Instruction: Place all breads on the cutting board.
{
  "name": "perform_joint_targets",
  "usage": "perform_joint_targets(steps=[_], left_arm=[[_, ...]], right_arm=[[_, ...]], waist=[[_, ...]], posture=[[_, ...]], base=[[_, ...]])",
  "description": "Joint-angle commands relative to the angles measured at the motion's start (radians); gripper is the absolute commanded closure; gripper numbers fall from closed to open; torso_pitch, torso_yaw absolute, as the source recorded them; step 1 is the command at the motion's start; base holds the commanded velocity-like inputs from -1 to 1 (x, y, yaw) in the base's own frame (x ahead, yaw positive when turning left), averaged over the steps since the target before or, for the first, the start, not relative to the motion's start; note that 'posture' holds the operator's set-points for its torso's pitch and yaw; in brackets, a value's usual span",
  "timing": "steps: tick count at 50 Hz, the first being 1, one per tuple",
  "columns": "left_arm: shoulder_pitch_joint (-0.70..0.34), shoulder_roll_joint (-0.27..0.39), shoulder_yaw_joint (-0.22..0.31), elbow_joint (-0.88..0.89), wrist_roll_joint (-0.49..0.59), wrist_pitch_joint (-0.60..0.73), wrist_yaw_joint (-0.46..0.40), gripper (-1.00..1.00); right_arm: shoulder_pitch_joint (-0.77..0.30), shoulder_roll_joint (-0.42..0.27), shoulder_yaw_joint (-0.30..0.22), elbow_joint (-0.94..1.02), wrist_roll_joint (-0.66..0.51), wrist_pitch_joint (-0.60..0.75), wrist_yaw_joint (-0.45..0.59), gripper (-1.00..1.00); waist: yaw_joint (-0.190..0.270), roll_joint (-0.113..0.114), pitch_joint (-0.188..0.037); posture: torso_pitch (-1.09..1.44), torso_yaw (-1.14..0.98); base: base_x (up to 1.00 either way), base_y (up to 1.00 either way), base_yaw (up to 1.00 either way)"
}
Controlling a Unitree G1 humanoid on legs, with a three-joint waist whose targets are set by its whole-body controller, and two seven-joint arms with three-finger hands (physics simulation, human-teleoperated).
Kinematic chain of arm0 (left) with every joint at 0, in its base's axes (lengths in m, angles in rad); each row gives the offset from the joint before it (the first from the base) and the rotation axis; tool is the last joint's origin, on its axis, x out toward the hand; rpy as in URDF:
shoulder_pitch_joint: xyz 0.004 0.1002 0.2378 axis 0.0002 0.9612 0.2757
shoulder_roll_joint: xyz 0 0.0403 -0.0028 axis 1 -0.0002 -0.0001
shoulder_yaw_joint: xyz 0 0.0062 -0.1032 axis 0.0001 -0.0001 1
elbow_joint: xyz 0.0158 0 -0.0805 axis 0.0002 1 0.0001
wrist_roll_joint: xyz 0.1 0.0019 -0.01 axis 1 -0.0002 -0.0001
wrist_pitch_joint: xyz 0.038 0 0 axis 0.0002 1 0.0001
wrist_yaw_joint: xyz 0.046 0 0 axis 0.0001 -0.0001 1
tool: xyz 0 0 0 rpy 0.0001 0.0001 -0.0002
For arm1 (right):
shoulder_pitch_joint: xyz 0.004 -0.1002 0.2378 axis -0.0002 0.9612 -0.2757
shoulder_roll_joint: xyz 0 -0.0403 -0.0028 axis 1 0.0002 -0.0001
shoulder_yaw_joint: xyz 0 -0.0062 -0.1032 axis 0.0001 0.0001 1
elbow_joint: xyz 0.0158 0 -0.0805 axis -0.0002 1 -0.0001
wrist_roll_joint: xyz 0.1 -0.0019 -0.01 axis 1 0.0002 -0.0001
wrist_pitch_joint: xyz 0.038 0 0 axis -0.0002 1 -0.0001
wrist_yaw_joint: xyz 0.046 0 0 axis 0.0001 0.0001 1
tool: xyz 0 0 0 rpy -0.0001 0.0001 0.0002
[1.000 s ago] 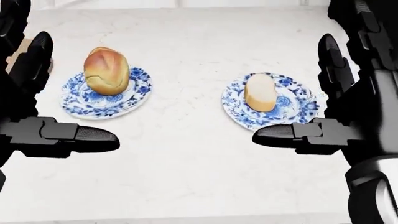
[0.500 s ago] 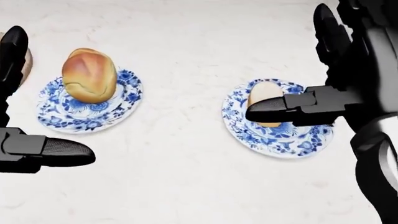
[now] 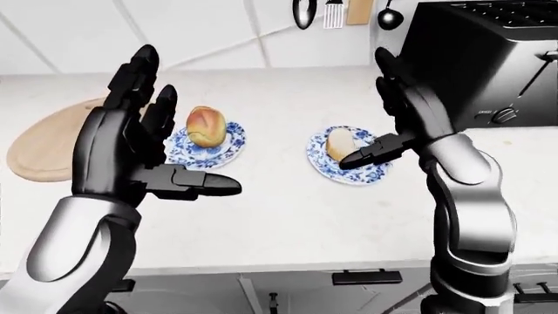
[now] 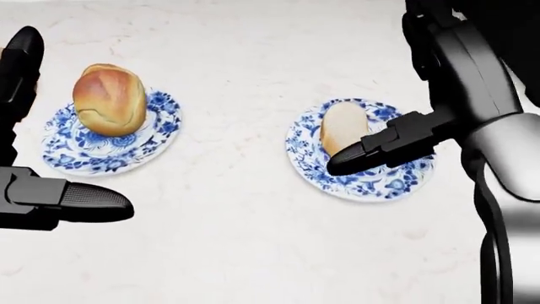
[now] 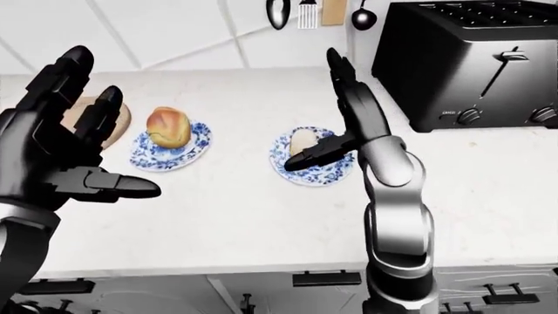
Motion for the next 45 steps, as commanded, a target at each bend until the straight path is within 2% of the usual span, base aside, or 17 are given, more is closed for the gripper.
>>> perform_joint_targets(steps=[1,3,4,5,6,8,9,13,21,29,37,41,45], left_arm=[[-0.024,0.011,0.009,-0.013,-0.008,-0.029,0.012,-1.0],[-0.033,0.017,0.012,-0.009,-0.022,-0.026,0.021,-1.0],[-0.03,0.02,0.01,-0.006,-0.023,-0.034,0.023,-1.0],[-0.025,0.022,0.006,-0.003,-0.022,-0.042,0.023,-1.0],[-0.021,0.022,0.004,-0.003,-0.022,-0.046,0.024,-1.0],[-0.022,0.022,0.008,-0.008,-0.032,-0.04,0.032,-1.0],[-0.026,0.024,0.016,-0.011,-0.042,-0.033,0.038,-1.0],[-0.025,0.03,0.016,-0.009,-0.057,-0.038,0.05,-1.0],[-0.008,0.039,0.011,-0.006,-0.067,-0.059,0.057,-1.0],[-0.004,0.043,0.004,-0.003,-0.068,-0.067,0.061,-1.0],[-0.002,0.041,-0.002,0.0,-0.06,-0.073,0.057,-1.0],[-0.002,0.04,0.007,-0.007,-0.067,-0.065,0.059,-1.0],[0.006,0.041,0.006,-0.007,-0.064,-0.073,0.055,-1.0]], right_arm=[[-0.02,0.006,-0.008,-0.023,-0.041,-0.049,0.014,-0.92],[-0.015,0.021,-0.002,-0.008,-0.066,-0.065,0.022,-0.87],[-0.013,0.028,0.001,0.004,-0.076,-0.079,0.025,-0.71],[-0.012,0.033,0.001,0.013,-0.083,-0.089,0.028,-0.65],[-0.012,0.037,0.001,0.019,-0.089,-0.095,0.031,-0.47],[-0.012,0.042,-0.005,0.031,-0.097,-0.106,0.036,-0.33],[-0.008,0.045,-0.006,0.04,-0.1,-0.116,0.038,-0.13],[-0.006,0.048,-0.013,0.056,-0.107,-0.13,0.041,-0.24],[-0.007,0.056,-0.012,0.101,-0.114,-0.166,0.029,-0.33],[-0.024,0.048,-0.021,0.17,-0.115,-0.207,0.011,-0.57],[-0.022,0.042,-0.027,0.216,-0.111,-0.239,0.001,-0.55],[-0.015,0.047,-0.021,0.26,-0.111,-0.271,-0.012,-0.42],[-0.01,0.048,-0.018,0.287,-0.116,-0.293,-0.017,-0.38]], waist=[[0.0,0.0,-0.021],[0.0,0.002,-0.021],[-0.001,0.002,-0.022],[-0.001,0.003,-0.022],[-0.001,0.004,-0.022],[-0.002,0.005,-0.024],[-0.002,0.006,-0.025],[-0.002,0.007,-0.026],[-0.001,0.007,-0.029],[0.0,0.008,-0.032],[0.001,0.006,-0.034],[0.0,0.007,-0.035],[0.0,0.007,-0.035]], posture=[[0.0,0.0],[0.0,0.0],[0.0,0.0],[0.0,0.0],[0.0,0.0],[0.0,0.0],[0.0,0.0],[0.0,0.0],[0.0,0.0],[0.0,0.0],[0.0,0.0],[0.0,0.0],[0.0,0.0]], base=[[0.0,0.0,0.0],[0.0,0.0,0.0],[0.0,0.0,0.0],[0.0,0.0,0.0],[0.0,0.0,0.0],[0.0,0.0,0.0],[0.0,0.0,0.0],[0.0,0.0,0.0],[0.0,0.0,0.0],[0.0,0.0,0.0],[0.0,0.0,0.0],[0.0,0.0,0.0],[0.0,0.0,0.0]])
